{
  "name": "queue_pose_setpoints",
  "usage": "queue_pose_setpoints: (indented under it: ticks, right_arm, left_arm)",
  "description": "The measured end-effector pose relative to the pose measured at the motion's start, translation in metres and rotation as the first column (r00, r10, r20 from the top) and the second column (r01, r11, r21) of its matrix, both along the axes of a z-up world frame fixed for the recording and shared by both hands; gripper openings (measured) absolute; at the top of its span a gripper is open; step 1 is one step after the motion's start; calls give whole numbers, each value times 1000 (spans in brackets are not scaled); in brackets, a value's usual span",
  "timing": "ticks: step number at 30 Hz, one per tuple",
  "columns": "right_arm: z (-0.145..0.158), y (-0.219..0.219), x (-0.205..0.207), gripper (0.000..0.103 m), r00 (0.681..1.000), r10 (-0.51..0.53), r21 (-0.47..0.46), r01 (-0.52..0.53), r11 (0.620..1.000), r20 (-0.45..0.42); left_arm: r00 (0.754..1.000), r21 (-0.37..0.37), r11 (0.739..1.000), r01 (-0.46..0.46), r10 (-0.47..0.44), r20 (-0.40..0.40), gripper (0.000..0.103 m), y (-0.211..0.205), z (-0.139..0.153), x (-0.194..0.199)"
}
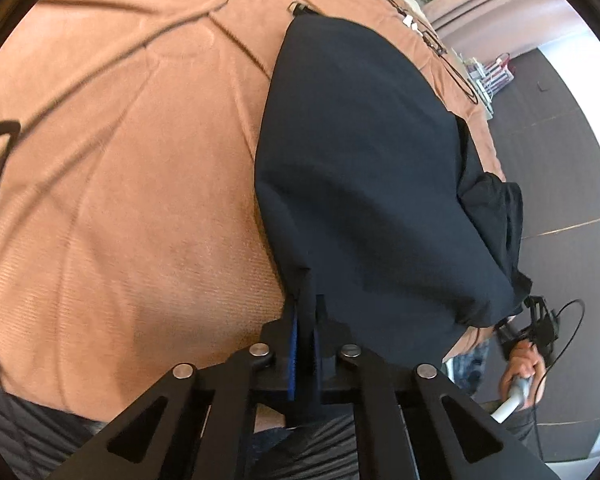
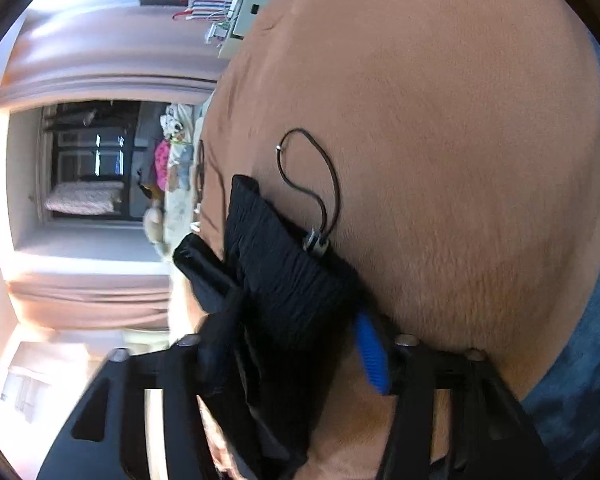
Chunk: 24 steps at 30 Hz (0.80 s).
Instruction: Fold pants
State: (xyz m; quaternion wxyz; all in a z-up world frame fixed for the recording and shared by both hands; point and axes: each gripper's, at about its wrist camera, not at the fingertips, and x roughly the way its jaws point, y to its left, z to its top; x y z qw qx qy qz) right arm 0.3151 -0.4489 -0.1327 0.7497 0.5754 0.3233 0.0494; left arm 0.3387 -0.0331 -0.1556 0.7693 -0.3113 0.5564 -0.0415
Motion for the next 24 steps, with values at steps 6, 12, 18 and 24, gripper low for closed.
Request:
queue_pose_setpoints:
  ticks: [6, 12, 18, 24]
  right_arm:
    - [48, 8, 2, 12, 996, 65, -246, -49, 968, 57]
    - [36, 25, 1, 12, 998, 55, -331, -49, 943, 11]
    - [44, 23, -8, 28, 997, 78, -302, -68, 951, 23]
    - [80, 21, -24, 58, 988, 125, -460, -70, 885, 90]
  left_arm:
    - [1000, 7, 1000, -19, 19, 15, 4, 14, 12, -10]
    - [1000, -27, 1000, -1, 1, -2, 5, 11, 6, -6]
    - [1000, -41, 999, 0, 1, 28, 34, 14, 8, 7]
    - [999, -30, 1000, -2, 3, 42, 39, 15, 11, 15]
